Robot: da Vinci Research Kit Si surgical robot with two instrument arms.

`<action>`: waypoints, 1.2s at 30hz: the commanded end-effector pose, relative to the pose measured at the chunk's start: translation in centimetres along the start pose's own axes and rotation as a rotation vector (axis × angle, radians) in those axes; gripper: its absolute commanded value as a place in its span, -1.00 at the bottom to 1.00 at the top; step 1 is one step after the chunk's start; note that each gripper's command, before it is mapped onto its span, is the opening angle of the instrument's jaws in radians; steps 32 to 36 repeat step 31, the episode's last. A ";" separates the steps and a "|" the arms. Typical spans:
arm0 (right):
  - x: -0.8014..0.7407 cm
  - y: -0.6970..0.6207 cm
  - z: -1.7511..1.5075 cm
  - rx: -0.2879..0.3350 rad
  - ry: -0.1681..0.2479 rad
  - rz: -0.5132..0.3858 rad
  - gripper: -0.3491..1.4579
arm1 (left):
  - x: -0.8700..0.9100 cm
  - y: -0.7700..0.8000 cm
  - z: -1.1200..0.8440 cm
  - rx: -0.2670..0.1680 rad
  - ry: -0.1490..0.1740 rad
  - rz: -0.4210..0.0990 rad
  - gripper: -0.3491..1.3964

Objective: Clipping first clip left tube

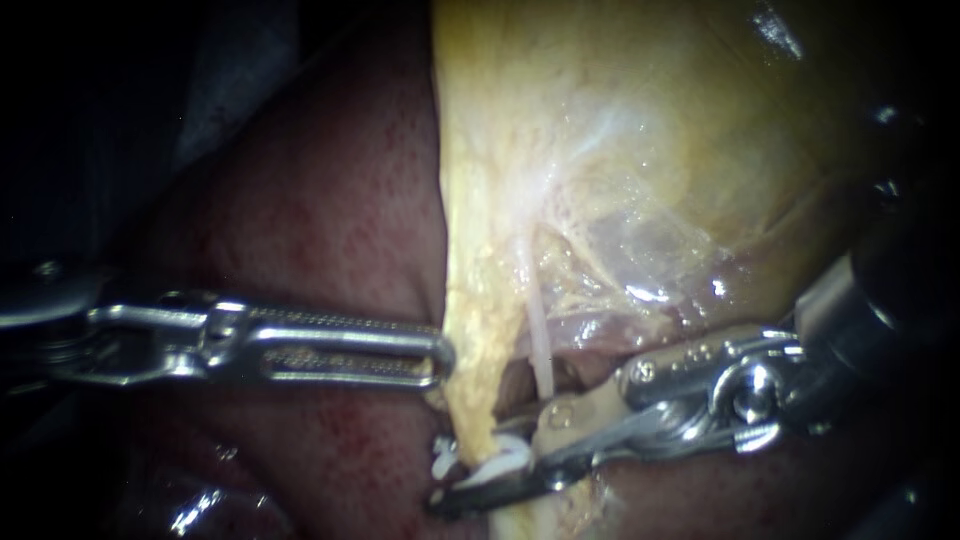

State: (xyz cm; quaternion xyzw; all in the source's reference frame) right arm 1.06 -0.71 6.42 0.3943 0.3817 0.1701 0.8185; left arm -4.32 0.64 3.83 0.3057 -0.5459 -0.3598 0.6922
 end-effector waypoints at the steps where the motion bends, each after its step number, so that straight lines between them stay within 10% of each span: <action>1: 0.00 0.01 -0.02 0.000 0.000 0.000 -0.78 | 0.00 0.00 0.00 0.000 0.000 0.000 -1.00; 36: -0.03 0.00 -0.03 -0.006 -0.007 -0.002 -0.79 | 0.00 0.01 0.01 0.000 0.000 0.000 -1.00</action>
